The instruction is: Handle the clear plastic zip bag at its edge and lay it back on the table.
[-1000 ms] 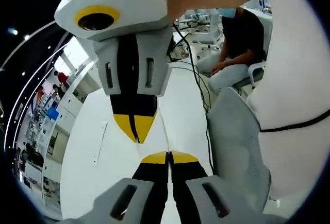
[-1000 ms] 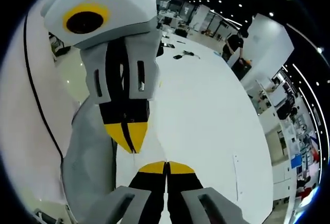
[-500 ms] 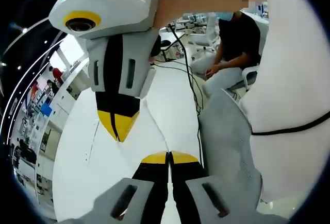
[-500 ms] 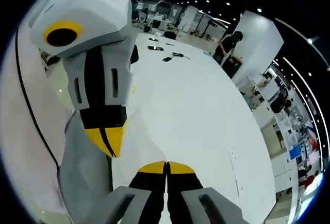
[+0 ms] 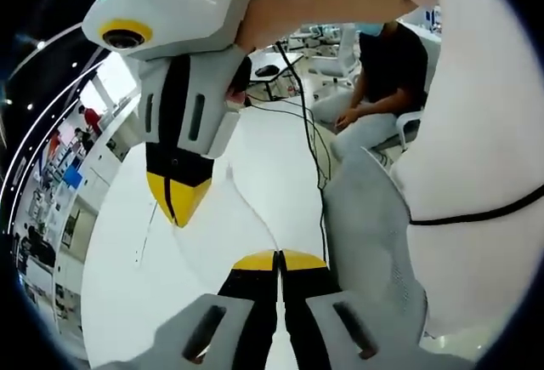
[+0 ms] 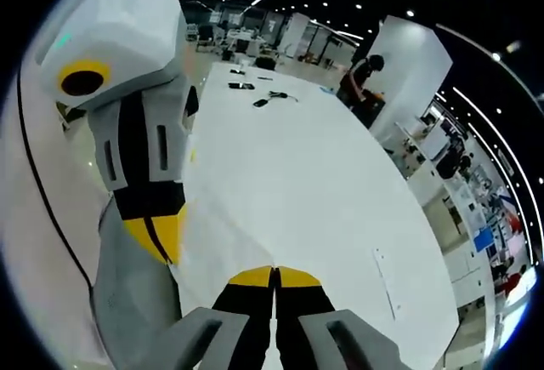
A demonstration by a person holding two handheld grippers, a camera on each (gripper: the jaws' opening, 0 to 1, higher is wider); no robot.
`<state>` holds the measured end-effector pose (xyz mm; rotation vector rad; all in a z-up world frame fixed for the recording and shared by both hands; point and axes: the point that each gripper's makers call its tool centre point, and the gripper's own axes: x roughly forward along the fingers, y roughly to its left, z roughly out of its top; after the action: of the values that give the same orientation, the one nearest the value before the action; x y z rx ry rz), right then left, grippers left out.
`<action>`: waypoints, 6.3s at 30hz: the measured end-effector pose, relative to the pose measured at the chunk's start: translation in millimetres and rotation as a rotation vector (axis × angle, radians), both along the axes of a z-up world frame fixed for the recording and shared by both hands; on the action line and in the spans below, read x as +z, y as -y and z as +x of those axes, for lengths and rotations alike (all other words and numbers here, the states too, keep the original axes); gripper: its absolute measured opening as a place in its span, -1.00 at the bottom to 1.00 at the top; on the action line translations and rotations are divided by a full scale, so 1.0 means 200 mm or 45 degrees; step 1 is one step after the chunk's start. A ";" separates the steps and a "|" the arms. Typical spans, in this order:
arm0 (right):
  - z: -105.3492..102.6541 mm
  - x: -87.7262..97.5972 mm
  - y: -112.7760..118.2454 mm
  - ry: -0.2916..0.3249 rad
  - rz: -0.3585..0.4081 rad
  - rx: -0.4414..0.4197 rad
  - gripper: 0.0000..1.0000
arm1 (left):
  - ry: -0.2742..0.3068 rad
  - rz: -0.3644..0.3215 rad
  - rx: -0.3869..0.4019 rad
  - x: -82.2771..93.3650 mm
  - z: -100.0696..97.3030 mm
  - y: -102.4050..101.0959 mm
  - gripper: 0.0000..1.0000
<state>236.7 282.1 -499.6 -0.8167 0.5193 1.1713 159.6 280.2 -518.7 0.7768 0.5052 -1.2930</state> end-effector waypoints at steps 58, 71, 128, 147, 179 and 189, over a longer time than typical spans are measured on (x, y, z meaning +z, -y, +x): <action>0.14 0.19 -0.04 0.200 0.219 -0.109 -1.00 | 0.008 -0.049 0.095 -0.02 0.04 -0.05 -1.00; 0.14 0.21 -0.04 0.218 0.233 -0.117 -1.00 | 0.019 -0.061 0.105 -0.02 0.04 -0.05 -1.00; 0.08 0.20 -0.09 0.249 0.216 -0.071 -1.00 | 0.248 -0.133 0.232 0.11 0.22 -0.07 -0.87; 0.11 0.21 -0.08 0.235 0.223 -0.100 -1.00 | 0.171 -0.106 0.143 0.05 0.12 -0.05 -1.00; 0.12 0.17 -0.07 0.237 0.180 -0.083 -1.00 | 0.178 -0.177 0.195 0.09 0.16 -0.06 -1.00; 0.14 0.18 -0.06 0.258 0.183 -0.091 -1.00 | 0.216 -0.212 0.246 0.13 0.20 -0.08 -0.92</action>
<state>265.1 294.4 -462.8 -0.7760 0.2918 1.0343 200.3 296.8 -492.9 0.6744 0.3233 -1.0652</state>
